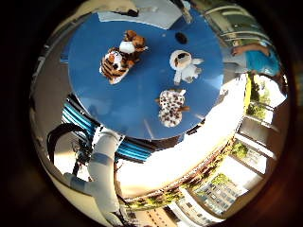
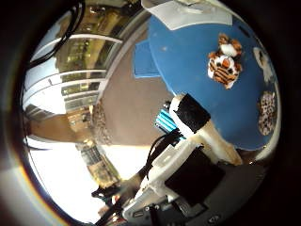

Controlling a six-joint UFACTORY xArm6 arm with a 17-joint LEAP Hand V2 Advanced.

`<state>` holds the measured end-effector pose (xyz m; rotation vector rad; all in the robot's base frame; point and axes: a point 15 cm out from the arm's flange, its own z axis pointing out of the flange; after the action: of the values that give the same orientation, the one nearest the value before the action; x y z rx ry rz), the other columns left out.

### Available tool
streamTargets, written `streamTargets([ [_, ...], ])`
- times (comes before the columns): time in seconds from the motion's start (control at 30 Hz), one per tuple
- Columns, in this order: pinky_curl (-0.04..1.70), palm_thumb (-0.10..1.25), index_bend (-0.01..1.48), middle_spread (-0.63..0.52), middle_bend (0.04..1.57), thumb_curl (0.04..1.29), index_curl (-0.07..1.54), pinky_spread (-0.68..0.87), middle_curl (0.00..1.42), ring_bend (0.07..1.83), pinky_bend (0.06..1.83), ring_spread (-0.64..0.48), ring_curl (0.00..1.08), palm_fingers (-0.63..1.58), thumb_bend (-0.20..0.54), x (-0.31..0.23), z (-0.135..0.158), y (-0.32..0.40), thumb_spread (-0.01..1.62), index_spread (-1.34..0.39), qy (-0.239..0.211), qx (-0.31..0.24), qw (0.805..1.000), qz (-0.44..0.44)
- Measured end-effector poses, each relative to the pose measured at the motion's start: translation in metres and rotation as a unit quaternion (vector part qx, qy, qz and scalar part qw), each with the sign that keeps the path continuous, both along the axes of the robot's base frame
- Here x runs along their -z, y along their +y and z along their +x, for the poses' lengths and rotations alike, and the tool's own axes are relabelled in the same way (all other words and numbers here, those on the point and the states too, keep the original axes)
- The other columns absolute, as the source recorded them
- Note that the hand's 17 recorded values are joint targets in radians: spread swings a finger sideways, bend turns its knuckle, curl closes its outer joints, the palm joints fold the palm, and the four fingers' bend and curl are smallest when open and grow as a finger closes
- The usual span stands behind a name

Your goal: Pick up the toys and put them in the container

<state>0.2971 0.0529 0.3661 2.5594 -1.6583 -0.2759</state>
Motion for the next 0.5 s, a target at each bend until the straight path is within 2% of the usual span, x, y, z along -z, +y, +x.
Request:
streamTargets([
  [0.23, 0.18, 0.57, 0.17, 0.03, 0.17, 0.30, 0.32, 0.42, 0.30, 0.30, 0.53, 0.28, 0.33, 0.32, -0.021, -0.020, 0.040, -0.087, 1.26, -0.20, -0.006, 0.110, 0.993, -0.029],
  [0.4, 0.18, 0.59, 0.16, 0.02, 0.19, 0.31, 0.30, 0.42, 0.31, 0.33, 0.53, 0.27, 0.33, 0.31, -0.020, 0.008, 0.051, -0.136, 1.24, -0.17, 0.027, 0.158, 0.986, -0.052],
  [0.5, 0.17, 0.57, 0.16, 0.01, 0.19, 0.32, 0.30, 0.41, 0.32, 0.33, 0.52, 0.27, 0.33, 0.30, -0.029, 0.029, 0.065, -0.152, 1.22, -0.15, 0.025, 0.176, 0.983, -0.054],
])
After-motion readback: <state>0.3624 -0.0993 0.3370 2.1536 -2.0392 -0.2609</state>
